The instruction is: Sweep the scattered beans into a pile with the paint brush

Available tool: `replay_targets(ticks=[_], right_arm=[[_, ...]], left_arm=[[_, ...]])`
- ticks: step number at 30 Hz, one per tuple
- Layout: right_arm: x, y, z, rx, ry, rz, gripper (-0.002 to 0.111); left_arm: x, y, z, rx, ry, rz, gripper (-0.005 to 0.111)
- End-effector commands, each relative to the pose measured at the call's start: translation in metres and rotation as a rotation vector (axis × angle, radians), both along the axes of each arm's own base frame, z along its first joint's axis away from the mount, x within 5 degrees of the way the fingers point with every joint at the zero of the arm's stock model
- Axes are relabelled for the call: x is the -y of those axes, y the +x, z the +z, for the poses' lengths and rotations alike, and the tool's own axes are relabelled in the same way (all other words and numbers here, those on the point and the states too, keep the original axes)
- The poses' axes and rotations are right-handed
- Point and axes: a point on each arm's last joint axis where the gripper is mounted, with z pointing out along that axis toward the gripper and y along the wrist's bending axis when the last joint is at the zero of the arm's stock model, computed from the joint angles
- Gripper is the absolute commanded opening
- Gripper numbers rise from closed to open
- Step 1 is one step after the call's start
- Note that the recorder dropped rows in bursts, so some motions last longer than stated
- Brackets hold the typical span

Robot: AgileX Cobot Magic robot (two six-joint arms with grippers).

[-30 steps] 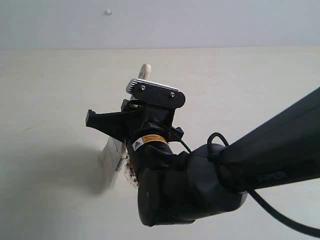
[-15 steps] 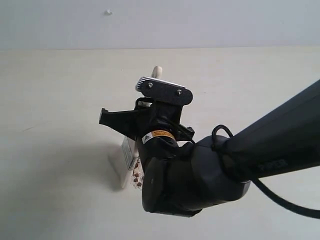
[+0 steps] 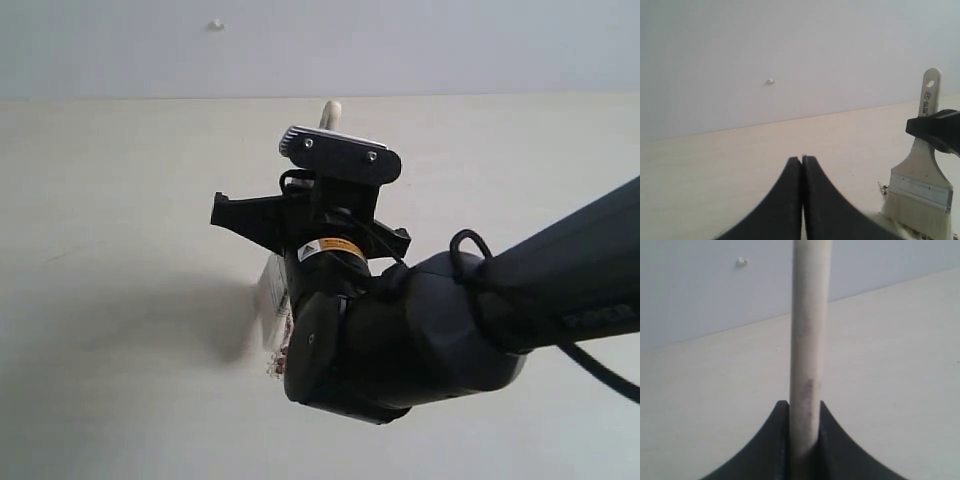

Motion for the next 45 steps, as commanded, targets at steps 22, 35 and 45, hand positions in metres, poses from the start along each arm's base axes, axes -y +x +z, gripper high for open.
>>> replay_targets(ticks=[22,35,45], right_arm=[[-0.034,0.016,-0.013,0.092,0.099,0.06,0.0],[-0.022,0.018,-0.019,0.021,-0.041,-0.066,0.0],[-0.019,0.018,-0.005,0.042,-0.072,-0.074,0.0]], left_arm=[[0.0,-0.001,-0.001,0.003,0.007,-0.006,0.0],[0.0,-0.001,-0.001,0.003,0.007,-0.006,0.0],[0.0,-0.001,-0.001,0.003,0.007,-0.006,0.0]])
